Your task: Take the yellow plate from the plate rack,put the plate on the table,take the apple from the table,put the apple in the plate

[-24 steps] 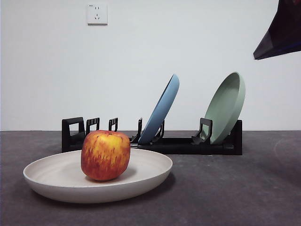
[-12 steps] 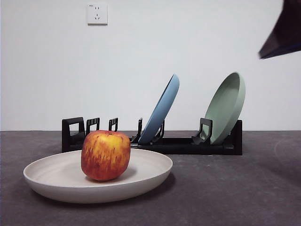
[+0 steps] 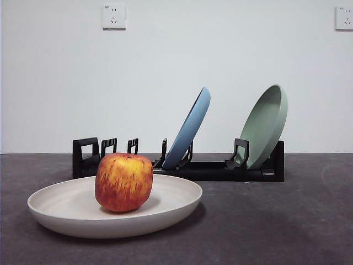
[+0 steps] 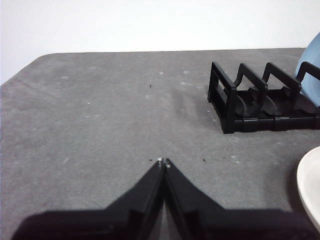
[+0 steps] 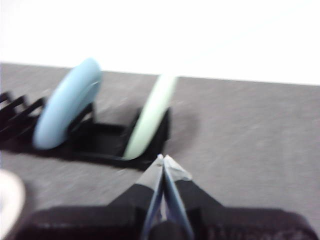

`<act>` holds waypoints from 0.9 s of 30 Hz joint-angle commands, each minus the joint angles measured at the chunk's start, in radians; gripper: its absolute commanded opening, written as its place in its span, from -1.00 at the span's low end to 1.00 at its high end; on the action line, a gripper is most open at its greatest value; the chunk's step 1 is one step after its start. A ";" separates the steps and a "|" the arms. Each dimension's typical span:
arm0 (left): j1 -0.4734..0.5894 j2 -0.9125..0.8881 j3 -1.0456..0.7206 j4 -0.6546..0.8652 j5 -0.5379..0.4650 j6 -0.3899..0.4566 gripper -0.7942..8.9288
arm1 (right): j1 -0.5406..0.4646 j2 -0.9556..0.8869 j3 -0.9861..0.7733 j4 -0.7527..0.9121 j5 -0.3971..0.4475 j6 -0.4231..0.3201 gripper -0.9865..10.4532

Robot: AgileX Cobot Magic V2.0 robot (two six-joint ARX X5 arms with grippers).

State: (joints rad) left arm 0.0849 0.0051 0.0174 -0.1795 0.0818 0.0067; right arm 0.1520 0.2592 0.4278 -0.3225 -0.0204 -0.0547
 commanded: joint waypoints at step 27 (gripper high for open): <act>0.002 -0.003 -0.014 0.004 -0.001 -0.006 -0.84 | -0.124 -0.258 -0.422 0.147 -0.048 0.058 -0.83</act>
State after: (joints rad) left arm 0.0849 0.0051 0.0174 -0.1795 0.0818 0.0067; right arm 0.0231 0.0044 0.0216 -0.1791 -0.0700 -0.0086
